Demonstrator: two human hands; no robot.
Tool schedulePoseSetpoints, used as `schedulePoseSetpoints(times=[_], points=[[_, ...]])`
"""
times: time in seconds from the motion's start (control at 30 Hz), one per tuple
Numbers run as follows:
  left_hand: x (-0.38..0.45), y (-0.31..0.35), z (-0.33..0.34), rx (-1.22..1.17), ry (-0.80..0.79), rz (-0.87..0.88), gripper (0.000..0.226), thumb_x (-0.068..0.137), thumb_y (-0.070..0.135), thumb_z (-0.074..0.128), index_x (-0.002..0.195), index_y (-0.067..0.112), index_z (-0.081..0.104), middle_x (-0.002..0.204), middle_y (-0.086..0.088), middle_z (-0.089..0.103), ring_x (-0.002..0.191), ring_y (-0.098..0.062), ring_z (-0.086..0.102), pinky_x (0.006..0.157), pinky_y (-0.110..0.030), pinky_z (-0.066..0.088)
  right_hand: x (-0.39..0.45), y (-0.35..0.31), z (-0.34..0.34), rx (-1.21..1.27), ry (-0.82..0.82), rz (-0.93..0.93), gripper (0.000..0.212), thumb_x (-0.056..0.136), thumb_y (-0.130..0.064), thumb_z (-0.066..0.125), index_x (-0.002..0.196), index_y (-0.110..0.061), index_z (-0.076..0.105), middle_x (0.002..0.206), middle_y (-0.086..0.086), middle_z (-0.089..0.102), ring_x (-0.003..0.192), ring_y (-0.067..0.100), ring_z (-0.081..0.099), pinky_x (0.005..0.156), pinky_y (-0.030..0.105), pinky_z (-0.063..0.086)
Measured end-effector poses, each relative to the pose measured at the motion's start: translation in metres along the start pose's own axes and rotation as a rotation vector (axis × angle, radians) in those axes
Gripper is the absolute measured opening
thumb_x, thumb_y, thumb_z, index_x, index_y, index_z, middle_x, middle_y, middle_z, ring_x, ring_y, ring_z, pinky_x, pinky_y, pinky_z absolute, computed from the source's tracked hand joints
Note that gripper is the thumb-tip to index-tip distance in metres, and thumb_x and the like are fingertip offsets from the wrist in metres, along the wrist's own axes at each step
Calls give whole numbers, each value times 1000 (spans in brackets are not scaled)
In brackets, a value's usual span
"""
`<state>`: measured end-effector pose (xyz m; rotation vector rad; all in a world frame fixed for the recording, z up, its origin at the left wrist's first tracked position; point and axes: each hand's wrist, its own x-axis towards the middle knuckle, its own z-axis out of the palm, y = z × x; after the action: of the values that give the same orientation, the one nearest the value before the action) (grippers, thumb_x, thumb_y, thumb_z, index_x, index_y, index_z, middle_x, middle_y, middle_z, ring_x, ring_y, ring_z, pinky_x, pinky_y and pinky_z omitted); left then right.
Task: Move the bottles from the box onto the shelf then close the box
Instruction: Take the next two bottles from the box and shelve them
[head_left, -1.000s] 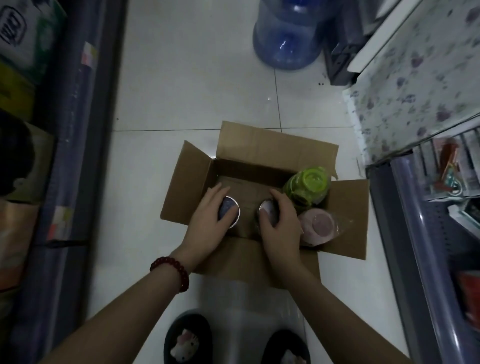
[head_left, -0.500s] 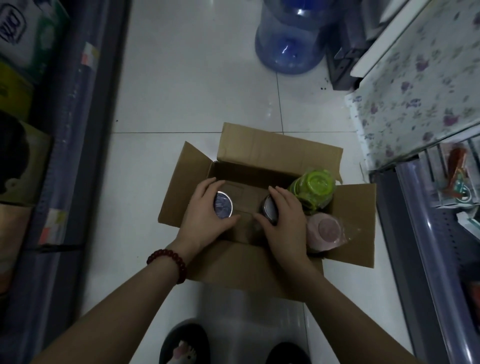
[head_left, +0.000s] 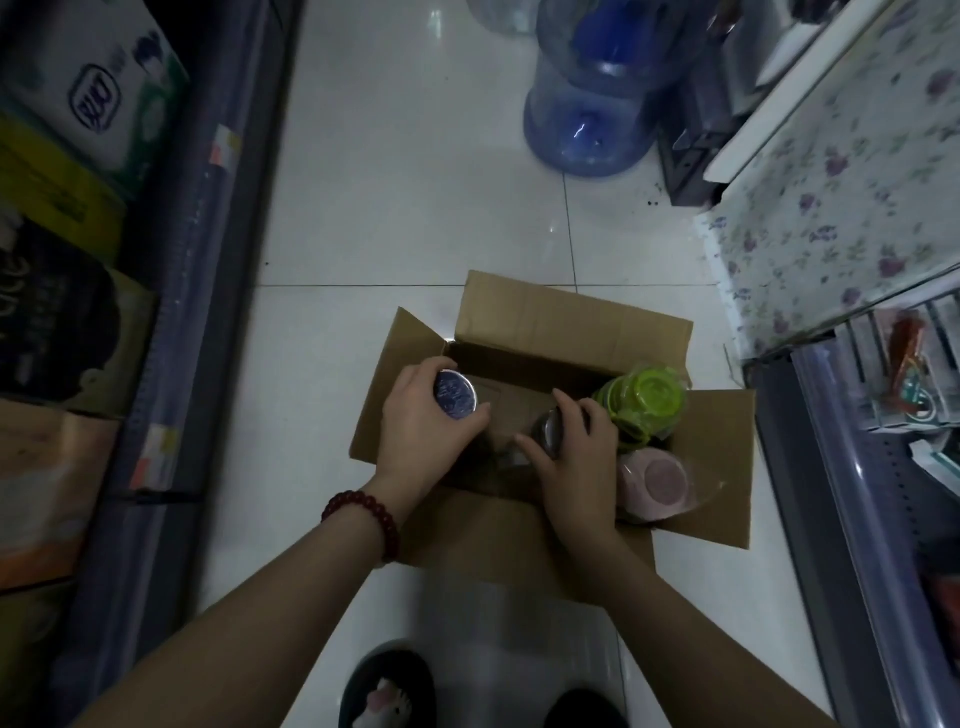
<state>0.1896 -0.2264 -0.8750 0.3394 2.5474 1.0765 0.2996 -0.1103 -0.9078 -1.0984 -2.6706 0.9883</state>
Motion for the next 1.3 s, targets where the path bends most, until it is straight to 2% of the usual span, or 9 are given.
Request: schedulePoseSetpoints(times=[0.27, 0.4, 0.6, 0.77, 0.9, 1.03, 1.13, 1.23, 1.3], points=[[-20, 66, -64, -41, 25, 22, 60, 70, 34, 78, 122, 26, 49, 116, 8, 52, 102, -6, 48, 80, -15, 39, -10, -57, -78, 152, 94, 43, 74, 76, -32, 76, 140, -15, 40, 138, 6, 46, 129, 19, 41, 103, 27, 34], [-34, 121, -106, -68, 7, 32, 58, 64, 31, 81, 111, 23, 48, 111, 7, 51, 99, -9, 50, 82, -18, 42, -21, -92, -145, 205, 120, 51, 73, 69, -32, 82, 131, -12, 48, 125, 6, 53, 116, 18, 51, 91, 20, 38], [-53, 244, -180, -61, 23, 214, 46, 61, 21, 82, 96, 22, 52, 100, 5, 50, 86, -5, 47, 72, 5, 32, -37, -150, -271, 215, 202, 22, 59, 63, -30, 86, 113, -13, 60, 107, 1, 59, 94, 7, 51, 80, 9, 32], [-70, 361, -240, -82, 23, 382, 46, 60, 24, 82, 102, 17, 63, 102, 3, 56, 89, -4, 49, 77, 7, 28, -53, -199, -389, 224, 348, 2, 60, 61, -29, 87, 113, -13, 62, 102, -5, 58, 93, -4, 44, 80, -4, 27], [-88, 458, -276, -123, 7, 519, 54, 61, 31, 82, 111, 19, 64, 104, 6, 57, 93, -6, 52, 78, 2, 31, -63, -239, -488, 219, 502, -1, 58, 60, -33, 87, 111, -14, 65, 102, -3, 64, 97, 10, 58, 80, 6, 32], [-110, 554, -307, -185, -30, 646, 59, 66, 35, 80, 119, 19, 62, 107, 10, 54, 98, -3, 51, 84, -13, 34, -77, -273, -586, 246, 645, 15, 56, 63, -36, 85, 112, -16, 67, 101, -7, 62, 99, 9, 58, 84, 8, 33], [-127, 618, -324, -243, -61, 739, 60, 67, 37, 79, 121, 17, 62, 109, 6, 58, 102, -7, 55, 87, -14, 36, -88, -294, -650, 257, 761, 1, 51, 64, -35, 84, 109, -14, 68, 100, -6, 64, 97, 10, 61, 88, 15, 40], [-149, 670, -337, -283, -94, 825, 62, 68, 36, 79, 123, 15, 61, 109, 7, 56, 105, -9, 55, 92, -18, 39, -100, -310, -702, 249, 861, -8, 48, 65, -35, 84, 106, -13, 70, 104, -3, 68, 97, 7, 60, 88, 11, 37], [-163, 701, -345, -304, -120, 871, 64, 68, 36, 80, 125, 15, 61, 111, 6, 56, 106, -10, 55, 97, -22, 41, -108, -319, -733, 273, 878, -1, 48, 66, -38, 82, 106, -15, 70, 106, -4, 69, 100, 8, 61, 92, 16, 41]])
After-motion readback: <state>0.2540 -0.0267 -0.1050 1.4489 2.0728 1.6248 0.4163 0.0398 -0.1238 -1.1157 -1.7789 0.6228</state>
